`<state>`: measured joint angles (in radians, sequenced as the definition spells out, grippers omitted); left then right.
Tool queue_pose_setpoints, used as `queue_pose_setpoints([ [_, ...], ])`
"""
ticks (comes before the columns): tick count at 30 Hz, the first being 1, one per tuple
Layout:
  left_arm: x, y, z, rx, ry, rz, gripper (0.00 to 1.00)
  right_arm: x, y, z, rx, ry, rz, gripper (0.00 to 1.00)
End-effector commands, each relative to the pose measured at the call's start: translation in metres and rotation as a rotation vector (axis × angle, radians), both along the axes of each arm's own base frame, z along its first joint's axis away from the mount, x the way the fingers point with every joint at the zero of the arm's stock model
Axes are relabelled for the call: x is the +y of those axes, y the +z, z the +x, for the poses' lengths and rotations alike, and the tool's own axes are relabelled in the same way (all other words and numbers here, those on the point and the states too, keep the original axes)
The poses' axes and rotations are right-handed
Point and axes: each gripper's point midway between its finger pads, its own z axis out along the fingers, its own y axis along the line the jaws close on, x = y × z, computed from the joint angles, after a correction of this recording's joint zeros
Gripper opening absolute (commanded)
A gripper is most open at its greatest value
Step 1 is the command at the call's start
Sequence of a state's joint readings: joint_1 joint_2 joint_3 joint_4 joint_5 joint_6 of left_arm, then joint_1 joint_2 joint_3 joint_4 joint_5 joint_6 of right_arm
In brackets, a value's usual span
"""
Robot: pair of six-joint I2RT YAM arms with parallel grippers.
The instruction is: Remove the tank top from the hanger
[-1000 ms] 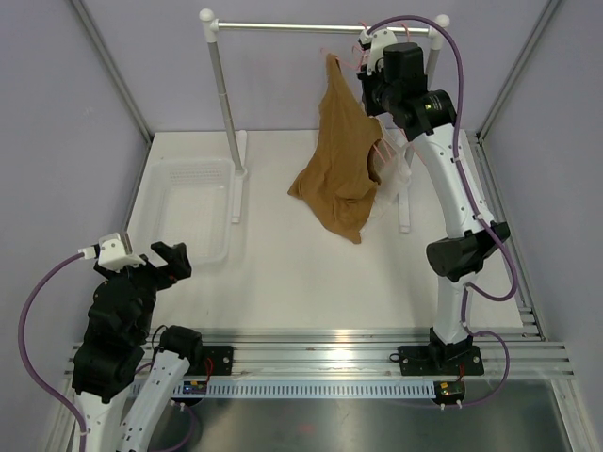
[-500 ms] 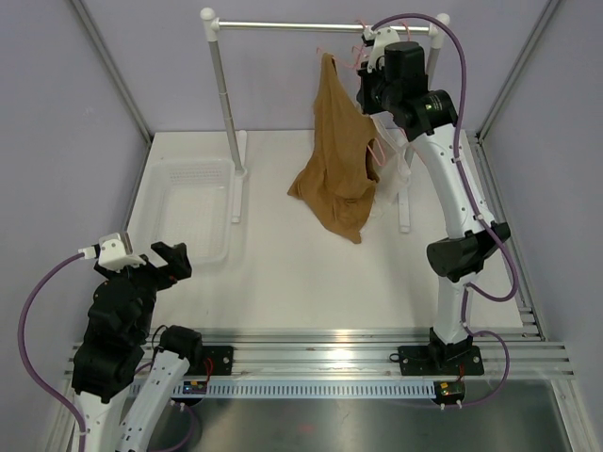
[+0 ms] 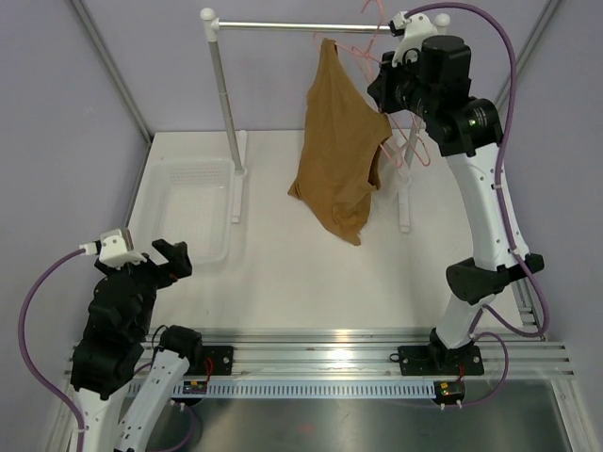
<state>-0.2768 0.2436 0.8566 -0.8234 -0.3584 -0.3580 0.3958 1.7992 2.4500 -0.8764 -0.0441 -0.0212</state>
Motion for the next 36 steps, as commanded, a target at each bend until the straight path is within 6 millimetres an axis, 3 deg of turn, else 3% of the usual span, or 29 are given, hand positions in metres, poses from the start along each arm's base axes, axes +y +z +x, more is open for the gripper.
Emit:
queue_pose_setpoints([
  [1,-0.005,0.029,0.001,-0.051,-0.027,-0.021,0.99,0.003,0.017,-0.046,0.0,0.077,0.03,0.0],
  [3,-0.021,0.04,0.004,-0.061,-0.103,-0.049,0.99,0.005,0.008,-0.062,0.058,0.086,0.059,0.0],
  [5,-0.036,0.066,0.004,-0.109,-0.178,-0.09,0.99,0.005,-0.008,-0.087,0.105,0.124,0.061,0.0],
  [6,-0.051,0.066,0.012,-0.074,-0.242,-0.107,0.99,0.008,-0.012,-0.097,0.123,0.148,0.079,0.0],
  [7,-0.058,0.084,0.012,-0.105,-0.279,-0.129,0.99,0.005,-0.019,-0.113,0.133,0.157,0.088,0.0],
  [9,-0.085,0.087,0.026,-0.048,-0.385,-0.179,0.99,0.002,-0.011,-0.142,0.117,0.18,0.131,0.0],
  [10,-0.095,0.099,0.031,-0.062,-0.43,-0.196,0.99,0.004,-0.025,-0.149,0.148,0.194,0.13,0.0],
  [12,-0.12,0.103,0.037,-0.031,-0.54,-0.263,0.99,0.007,-0.022,-0.18,0.147,0.256,0.157,0.0],
  [14,-0.14,0.105,0.054,-0.016,-0.589,-0.331,0.99,0.008,-0.046,-0.193,0.201,0.275,0.145,0.0],
  [15,-0.151,0.106,0.055,-0.012,-0.62,-0.348,0.99,0.003,-0.041,-0.207,0.178,0.278,0.168,0.0],
  [16,-0.16,0.109,0.06,-0.021,-0.637,-0.36,0.99,0.004,-0.063,-0.209,0.218,0.277,0.162,0.0],
  [17,-0.164,0.11,0.066,-0.028,-0.618,-0.362,0.99,0.004,-0.068,-0.214,0.22,0.286,0.173,0.0],
  [18,-0.182,0.112,0.059,-0.024,-0.672,-0.36,0.99,0.002,-0.061,-0.225,0.188,0.304,0.207,0.0],
  [19,-0.194,0.106,0.067,-0.002,-0.671,-0.339,0.99,0.003,-0.079,-0.228,0.22,0.31,0.206,0.0],
  [20,-0.196,0.105,0.074,-0.005,-0.625,-0.32,0.99,0.003,-0.082,-0.232,0.217,0.325,0.213,0.0],
  [21,-0.213,0.112,0.065,-0.007,-0.671,-0.314,0.99,0.002,-0.074,-0.243,0.178,0.351,0.243,0.0],
  [22,-0.222,0.109,0.067,0.005,-0.673,-0.298,0.99,0.001,-0.087,-0.244,0.194,0.351,0.241,0.0],
  [29,-0.283,0.095,0.081,0.044,-0.684,-0.205,0.99,-0.007,-0.085,-0.263,0.111,0.372,0.295,0.0],
  [33,-0.3,0.092,0.089,0.042,-0.707,-0.206,0.98,-0.009,-0.087,-0.266,0.109,0.372,0.303,0.0],
  [36,-0.31,0.091,0.094,0.049,-0.723,-0.199,0.91,-0.008,-0.089,-0.265,0.117,0.372,0.3,0.0],
])
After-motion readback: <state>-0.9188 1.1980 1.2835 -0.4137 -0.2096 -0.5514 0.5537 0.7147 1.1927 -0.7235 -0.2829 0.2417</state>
